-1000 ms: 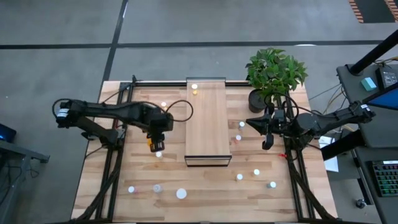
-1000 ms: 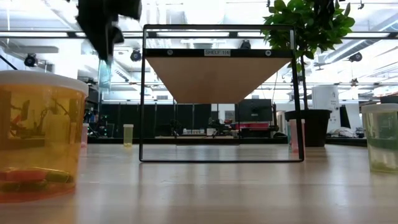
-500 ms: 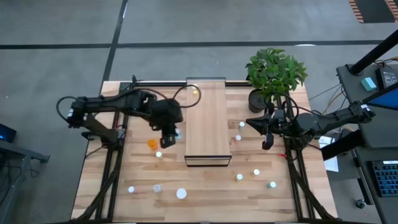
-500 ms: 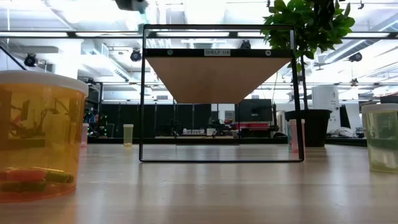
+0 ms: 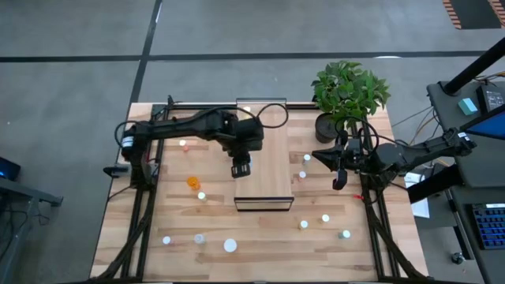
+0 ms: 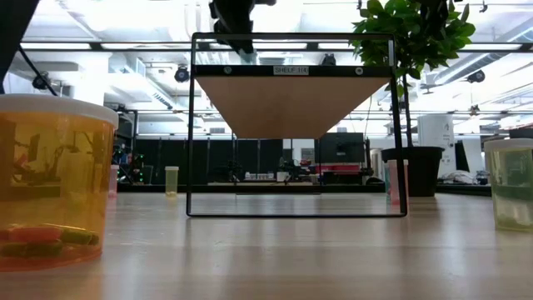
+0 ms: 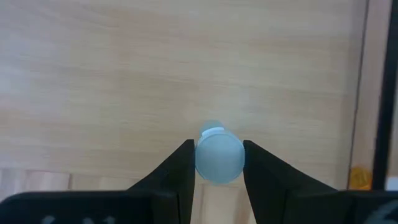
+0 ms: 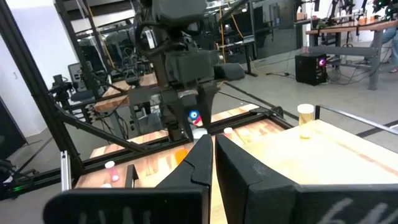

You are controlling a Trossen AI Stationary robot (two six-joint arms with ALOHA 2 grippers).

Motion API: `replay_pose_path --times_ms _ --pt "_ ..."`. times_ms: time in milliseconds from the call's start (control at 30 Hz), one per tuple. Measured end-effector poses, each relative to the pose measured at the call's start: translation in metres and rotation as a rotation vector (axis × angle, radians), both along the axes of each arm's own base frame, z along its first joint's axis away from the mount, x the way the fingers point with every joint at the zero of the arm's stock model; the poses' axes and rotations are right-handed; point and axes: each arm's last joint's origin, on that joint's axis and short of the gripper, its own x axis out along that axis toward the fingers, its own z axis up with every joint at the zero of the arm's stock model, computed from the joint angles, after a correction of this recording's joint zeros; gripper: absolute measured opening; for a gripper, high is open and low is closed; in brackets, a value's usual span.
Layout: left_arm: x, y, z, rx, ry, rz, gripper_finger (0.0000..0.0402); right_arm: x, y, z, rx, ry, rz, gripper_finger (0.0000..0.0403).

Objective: Pick and place medicine bottles onto shelf by color
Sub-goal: Put the top left blue bottle on the shelf

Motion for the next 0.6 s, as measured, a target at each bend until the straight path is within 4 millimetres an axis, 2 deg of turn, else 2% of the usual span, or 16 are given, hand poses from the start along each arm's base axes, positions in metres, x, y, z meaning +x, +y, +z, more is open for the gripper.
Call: replay_pose_path --times_ms 167,367,600 --pt "0.0019 0.001 -0.0048 0.009 0.031 -0.018 0.0094 0.0002 0.0001 -0.0002 0.003 0.001 0.0 0.0009" --pt "0.003 0.0024 -0.0053 0.07 0.031 -0.008 0.0118 0.0002 0.0001 -0.0002 0.004 0.001 0.0 0.0009" --pt "0.0031 0.002 -0.0094 0.075 0.046 -0.018 0.0123 0.0002 0.0001 -0.0006 0.003 0.004 0.0 0.0009"
